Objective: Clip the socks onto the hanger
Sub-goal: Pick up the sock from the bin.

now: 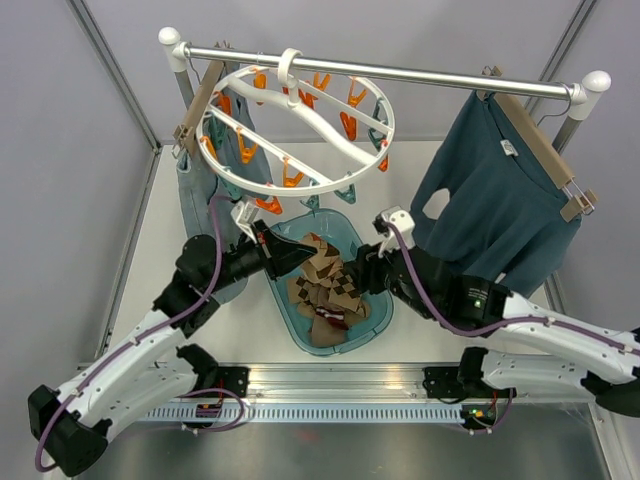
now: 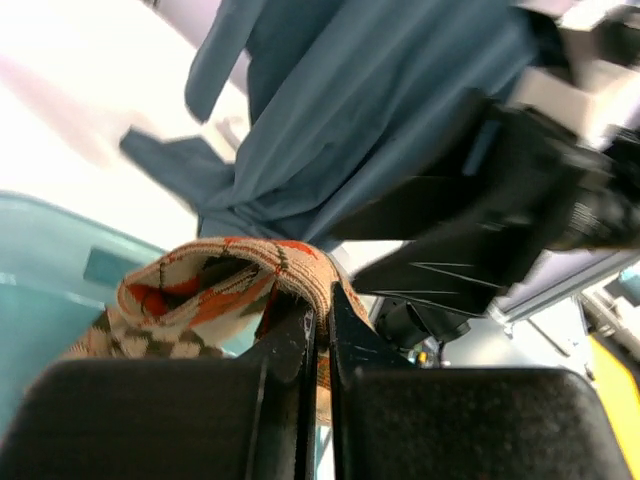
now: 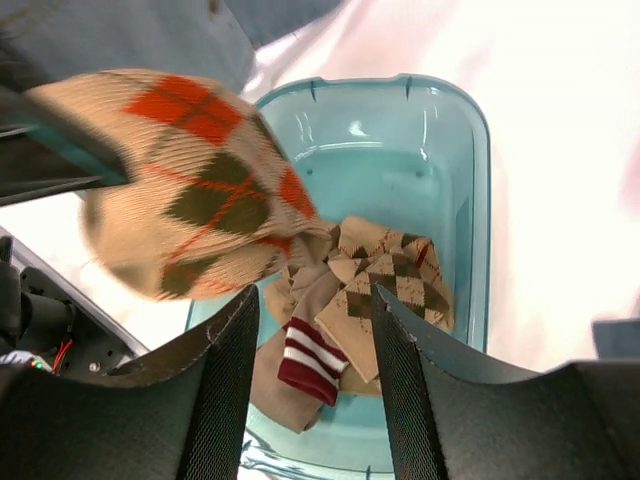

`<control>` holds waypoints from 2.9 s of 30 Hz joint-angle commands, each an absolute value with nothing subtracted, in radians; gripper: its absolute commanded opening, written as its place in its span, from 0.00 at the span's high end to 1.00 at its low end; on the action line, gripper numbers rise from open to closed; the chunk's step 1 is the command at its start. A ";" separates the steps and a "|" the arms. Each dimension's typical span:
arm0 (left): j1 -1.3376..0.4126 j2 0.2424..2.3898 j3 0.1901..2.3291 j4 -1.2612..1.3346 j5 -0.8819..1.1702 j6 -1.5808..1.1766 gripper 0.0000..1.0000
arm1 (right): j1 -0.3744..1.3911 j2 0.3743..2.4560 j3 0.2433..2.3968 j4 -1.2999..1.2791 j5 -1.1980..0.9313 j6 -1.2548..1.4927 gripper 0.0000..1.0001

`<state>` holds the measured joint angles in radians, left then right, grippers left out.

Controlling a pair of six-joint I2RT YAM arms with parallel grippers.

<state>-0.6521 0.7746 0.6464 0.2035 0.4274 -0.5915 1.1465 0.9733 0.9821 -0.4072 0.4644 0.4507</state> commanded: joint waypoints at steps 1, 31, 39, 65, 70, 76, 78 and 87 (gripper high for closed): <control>-0.655 0.785 0.713 0.100 0.336 -0.716 0.98 | 1.222 0.901 0.953 -0.267 0.586 0.327 0.45; -0.672 0.853 0.847 -0.041 0.314 -0.831 0.98 | 1.505 1.089 0.887 0.164 0.942 -0.229 0.46; -0.683 0.868 0.862 -0.041 0.322 -0.828 0.98 | 1.505 1.095 0.887 0.184 0.927 -0.252 0.46; -0.701 0.867 0.847 -0.041 0.339 -0.807 0.98 | 1.503 1.160 0.939 0.295 0.988 -0.328 1.00; -0.701 0.862 0.847 -0.041 0.328 -0.782 0.79 | 1.505 1.135 0.940 0.265 0.983 -0.287 1.00; -0.701 0.821 0.854 -0.048 0.217 -0.674 0.31 | 1.503 1.077 0.956 0.178 0.986 -0.204 1.00; -0.701 0.805 0.838 -0.012 0.207 -0.625 0.29 | 1.505 1.065 0.968 0.152 0.985 -0.181 1.00; -0.701 0.644 0.640 0.336 0.236 -0.382 0.26 | 1.505 1.042 1.069 -0.049 0.928 -0.048 1.00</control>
